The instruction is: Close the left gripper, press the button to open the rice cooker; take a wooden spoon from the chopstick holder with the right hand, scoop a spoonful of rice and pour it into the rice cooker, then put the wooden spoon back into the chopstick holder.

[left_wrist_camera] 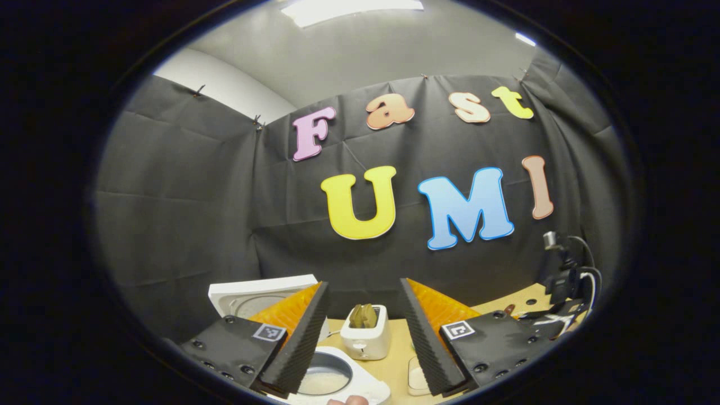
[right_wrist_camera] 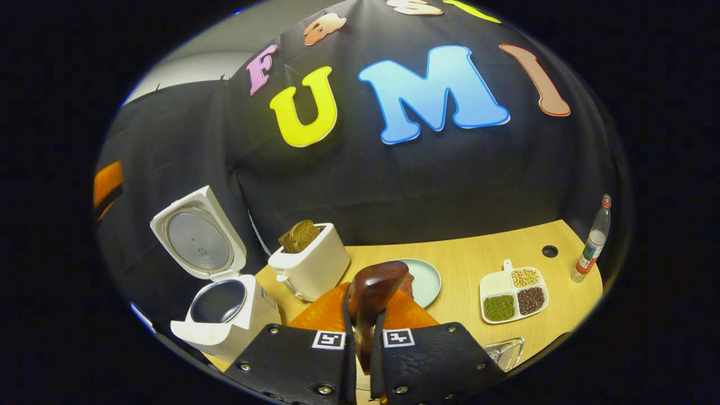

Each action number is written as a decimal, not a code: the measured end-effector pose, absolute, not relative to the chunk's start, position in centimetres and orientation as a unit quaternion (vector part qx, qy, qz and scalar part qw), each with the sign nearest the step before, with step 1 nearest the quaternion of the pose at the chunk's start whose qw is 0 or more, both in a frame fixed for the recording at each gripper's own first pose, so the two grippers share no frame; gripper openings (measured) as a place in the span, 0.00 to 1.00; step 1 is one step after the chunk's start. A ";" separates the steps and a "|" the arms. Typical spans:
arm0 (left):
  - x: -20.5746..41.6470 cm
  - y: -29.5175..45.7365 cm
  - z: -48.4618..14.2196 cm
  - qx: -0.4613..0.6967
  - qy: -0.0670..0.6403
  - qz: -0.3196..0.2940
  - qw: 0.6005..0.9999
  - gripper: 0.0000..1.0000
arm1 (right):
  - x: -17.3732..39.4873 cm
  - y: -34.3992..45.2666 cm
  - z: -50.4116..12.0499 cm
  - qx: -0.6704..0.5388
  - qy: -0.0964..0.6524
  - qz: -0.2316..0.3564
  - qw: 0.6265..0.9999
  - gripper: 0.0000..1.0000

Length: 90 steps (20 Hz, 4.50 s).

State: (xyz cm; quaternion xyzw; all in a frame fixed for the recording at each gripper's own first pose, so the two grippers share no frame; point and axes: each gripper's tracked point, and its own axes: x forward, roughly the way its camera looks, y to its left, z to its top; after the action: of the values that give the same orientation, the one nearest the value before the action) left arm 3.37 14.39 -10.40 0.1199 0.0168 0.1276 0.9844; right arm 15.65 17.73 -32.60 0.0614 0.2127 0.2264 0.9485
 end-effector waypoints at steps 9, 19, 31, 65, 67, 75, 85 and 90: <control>2.7 17.3 -10.7 0.113 0.026 0.156 0.981 0.95 | 17.1 19.3 -38.3 0.008 0.254 0.216 0.943 0.10; 1.7 18.9 -11.8 0.102 0.038 0.177 0.978 0.97 | 14.8 23.0 -41.0 0.056 0.301 0.235 0.923 0.10; 0.3 18.7 -10.5 0.091 0.026 0.173 0.980 0.97 | 17.0 19.5 -35.3 0.365 0.315 0.182 0.857 0.10; -5.4 27.2 -5.8 0.081 0.005 0.146 0.986 0.97 | 13.2 46.0 -25.9 0.271 0.304 0.375 0.833 0.10; -5.9 27.9 -5.8 0.076 0.009 0.148 0.986 0.93 | 13.0 46.9 -26.2 0.258 0.303 0.382 0.834 0.10; -7.2 29.6 -6.1 0.081 0.013 0.163 0.983 0.97 | 12.1 49.4 -28.8 0.160 0.296 0.410 0.848 0.10; -8.4 30.1 -6.4 0.082 0.010 0.175 0.981 0.96 | 9.0 52.1 -31.0 0.019 0.257 0.468 0.846 0.10; -8.9 30.3 -6.3 0.083 0.009 0.180 0.980 0.96 | 8.0 52.9 -30.8 -0.035 0.230 0.490 0.840 0.10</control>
State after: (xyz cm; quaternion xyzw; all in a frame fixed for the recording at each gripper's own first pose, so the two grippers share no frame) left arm -8.92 30.26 -6.31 0.0830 0.0093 0.1804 0.9801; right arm 7.96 52.93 -30.81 -0.0349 0.2301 0.4904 0.8398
